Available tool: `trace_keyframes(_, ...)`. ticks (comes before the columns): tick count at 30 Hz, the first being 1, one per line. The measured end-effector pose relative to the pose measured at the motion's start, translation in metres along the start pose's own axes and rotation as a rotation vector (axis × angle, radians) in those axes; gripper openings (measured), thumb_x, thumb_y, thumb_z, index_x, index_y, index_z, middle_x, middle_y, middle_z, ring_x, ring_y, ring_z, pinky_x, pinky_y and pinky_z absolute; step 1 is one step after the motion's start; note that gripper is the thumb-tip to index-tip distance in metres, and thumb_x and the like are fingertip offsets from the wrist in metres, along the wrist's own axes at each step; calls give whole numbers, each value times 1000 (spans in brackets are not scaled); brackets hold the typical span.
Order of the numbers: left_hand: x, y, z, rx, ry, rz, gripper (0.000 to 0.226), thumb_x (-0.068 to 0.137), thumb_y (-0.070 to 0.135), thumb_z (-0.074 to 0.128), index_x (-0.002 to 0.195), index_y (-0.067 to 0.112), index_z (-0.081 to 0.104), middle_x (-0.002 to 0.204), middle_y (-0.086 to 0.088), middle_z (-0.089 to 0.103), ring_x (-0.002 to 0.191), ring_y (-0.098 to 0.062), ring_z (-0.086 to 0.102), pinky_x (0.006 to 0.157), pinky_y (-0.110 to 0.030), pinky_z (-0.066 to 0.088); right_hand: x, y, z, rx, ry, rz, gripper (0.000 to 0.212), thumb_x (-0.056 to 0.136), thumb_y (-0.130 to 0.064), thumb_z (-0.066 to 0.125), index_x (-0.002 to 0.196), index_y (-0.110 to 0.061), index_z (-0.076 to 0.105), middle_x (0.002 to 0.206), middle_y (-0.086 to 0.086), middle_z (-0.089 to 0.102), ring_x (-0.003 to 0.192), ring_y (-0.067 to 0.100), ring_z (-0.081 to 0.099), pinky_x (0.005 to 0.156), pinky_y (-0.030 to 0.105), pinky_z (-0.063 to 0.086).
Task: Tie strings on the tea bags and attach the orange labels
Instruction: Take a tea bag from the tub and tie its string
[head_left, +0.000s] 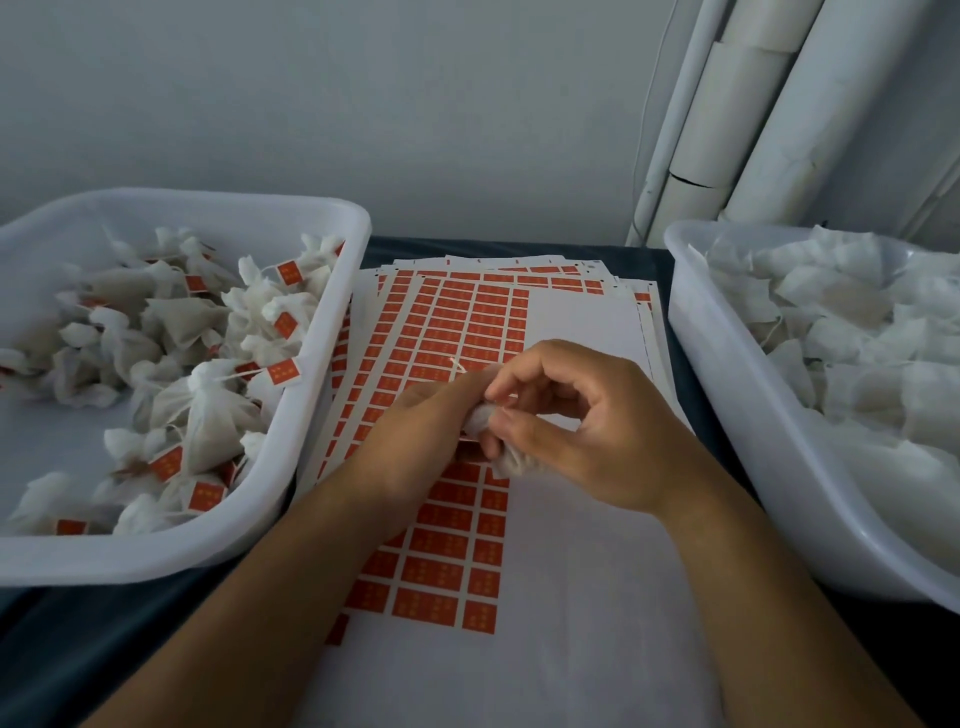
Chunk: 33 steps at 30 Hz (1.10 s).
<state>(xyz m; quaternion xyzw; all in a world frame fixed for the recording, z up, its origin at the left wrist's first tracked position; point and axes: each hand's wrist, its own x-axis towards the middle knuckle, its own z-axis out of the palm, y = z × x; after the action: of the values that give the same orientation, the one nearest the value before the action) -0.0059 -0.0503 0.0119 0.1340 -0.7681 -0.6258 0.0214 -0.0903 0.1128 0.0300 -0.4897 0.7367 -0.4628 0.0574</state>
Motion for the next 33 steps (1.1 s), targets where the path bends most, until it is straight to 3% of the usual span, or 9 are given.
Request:
trace_keyframes(3, 0, 0, 0, -33, 38, -53, 46, 103, 54, 43, 84, 34, 79, 83, 5, 77, 88, -10, 74, 98, -46, 53, 0, 1, 1, -52, -1, 4, 15, 95, -24, 72, 109, -21, 74, 104, -18, 66, 100, 11, 68, 85, 24, 58)
trace_keyframes(6, 3, -2, -1, -70, 75, -97, 50, 101, 62, 42, 89, 33, 80, 91, 2, 79, 92, -15, 76, 100, -48, 52, 1, 1, 2, -113, -6, 11, 18, 98, -27, 67, 115, -25, 74, 109, -21, 65, 104, 6, 65, 86, 19, 56)
trace_keyframes(10, 8, -7, -3, -56, 146, -158, 49, 95, 74, 36, 86, 48, 76, 90, 10, 79, 85, -6, 76, 91, -41, 53, 1, 0, 6, -190, -4, 28, 23, 100, -34, 63, 119, -28, 73, 112, -20, 66, 105, 1, 63, 89, 16, 53)
trace_keyframes(13, 11, -7, -5, -34, 186, -190, 57, 96, 75, 32, 81, 46, 78, 84, 11, 78, 78, -2, 75, 79, -35, 51, 1, -2, 6, -213, -24, 48, 28, 98, -45, 64, 119, -30, 73, 112, -22, 67, 104, 2, 63, 86, 18, 55)
trace_keyframes(19, 6, -6, -6, 19, 111, -182, 74, 88, 82, 23, 93, 37, 81, 97, 11, 78, 98, -11, 74, 104, -48, 46, 0, 0, 4, -290, -28, 87, 28, 95, -45, 69, 118, -30, 69, 114, -19, 65, 102, 4, 62, 89, 21, 55)
trace_keyframes(23, 5, -3, -4, 38, 81, -164, 71, 86, 83, 24, 95, 40, 80, 100, 12, 78, 105, -13, 71, 107, -51, 44, 2, 1, 6, -267, 49, 104, 19, 94, -43, 71, 108, -29, 71, 105, -17, 68, 95, 4, 63, 81, 17, 54)
trace_keyframes(26, 4, -2, -6, 39, 73, -123, 76, 80, 88, 26, 108, 39, 77, 107, 13, 76, 109, -13, 69, 108, -52, 44, 4, 1, 7, -214, 114, 117, 17, 95, -36, 73, 108, -26, 72, 106, -14, 69, 96, 5, 64, 82, 15, 54)
trace_keyframes(33, 0, 0, -8, 85, 46, -39, 71, 86, 82, 24, 108, 41, 77, 114, 14, 74, 114, -13, 66, 111, -54, 39, 3, 2, 4, -195, 87, 108, 19, 94, -34, 74, 112, -28, 71, 110, -20, 67, 99, 1, 64, 85, 12, 52)
